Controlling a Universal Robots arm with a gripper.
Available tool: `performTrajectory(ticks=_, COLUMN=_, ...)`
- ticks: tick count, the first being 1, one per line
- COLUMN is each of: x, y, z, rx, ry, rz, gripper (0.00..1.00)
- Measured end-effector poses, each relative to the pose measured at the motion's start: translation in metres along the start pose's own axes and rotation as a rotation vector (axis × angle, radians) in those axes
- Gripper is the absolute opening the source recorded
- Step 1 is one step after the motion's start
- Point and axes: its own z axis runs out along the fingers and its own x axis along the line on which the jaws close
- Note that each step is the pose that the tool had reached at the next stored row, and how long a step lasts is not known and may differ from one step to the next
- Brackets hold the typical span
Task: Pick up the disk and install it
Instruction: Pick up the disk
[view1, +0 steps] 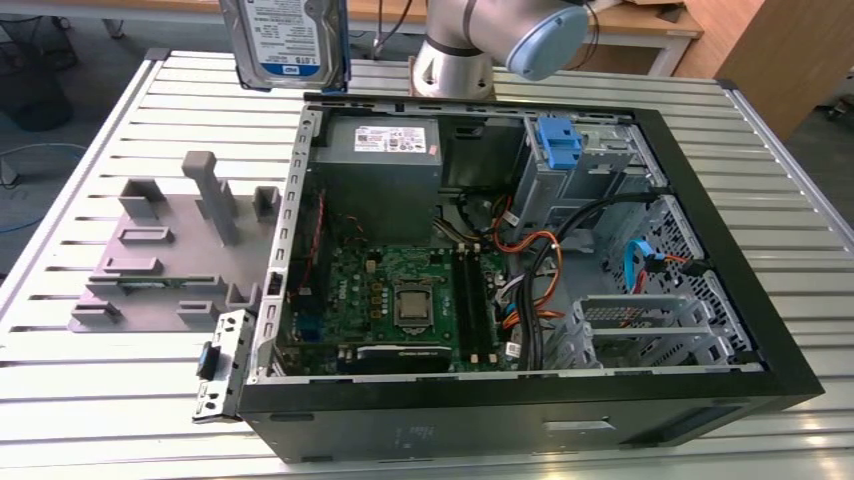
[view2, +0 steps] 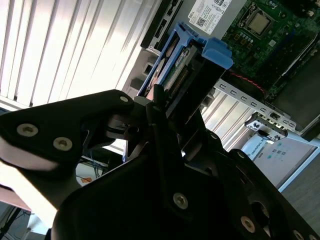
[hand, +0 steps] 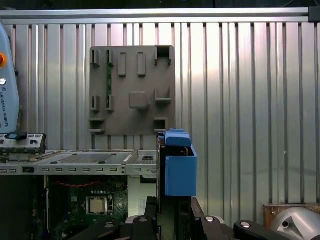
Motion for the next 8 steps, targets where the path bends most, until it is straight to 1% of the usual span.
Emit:
performTrajectory(ticks=3, x=-0.0001, y=-0.0009, z=0.0, rx=-0.0001, ry=0.0001, rz=0.0, gripper=0.35)
performTrajectory(ticks=8, x=-0.0002, y=-0.0066, z=0.0, rx=0.0, ry=0.0, rz=0.0, gripper=0.35)
